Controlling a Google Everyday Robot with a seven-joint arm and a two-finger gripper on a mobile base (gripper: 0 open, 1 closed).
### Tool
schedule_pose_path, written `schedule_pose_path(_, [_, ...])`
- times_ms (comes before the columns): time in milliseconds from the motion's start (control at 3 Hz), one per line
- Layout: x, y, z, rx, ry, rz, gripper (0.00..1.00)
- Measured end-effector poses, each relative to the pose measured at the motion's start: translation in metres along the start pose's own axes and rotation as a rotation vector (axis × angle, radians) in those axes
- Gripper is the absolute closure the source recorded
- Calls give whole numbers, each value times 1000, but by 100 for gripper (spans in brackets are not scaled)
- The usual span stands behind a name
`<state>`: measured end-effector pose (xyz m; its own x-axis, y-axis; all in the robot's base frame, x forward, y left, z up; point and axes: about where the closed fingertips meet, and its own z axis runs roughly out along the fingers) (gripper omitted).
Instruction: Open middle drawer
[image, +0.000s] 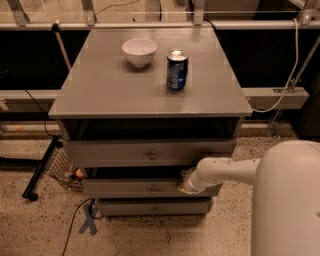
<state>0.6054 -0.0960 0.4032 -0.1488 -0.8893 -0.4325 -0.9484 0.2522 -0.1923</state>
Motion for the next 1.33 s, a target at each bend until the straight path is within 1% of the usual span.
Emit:
schedule_pose_path(667, [11, 20, -9, -102, -76, 9, 100])
schedule_pose_path(1000, [20, 44, -27, -191, -109, 18, 100])
schedule_pose_path(1333, [21, 52, -27, -193, -108, 23, 100])
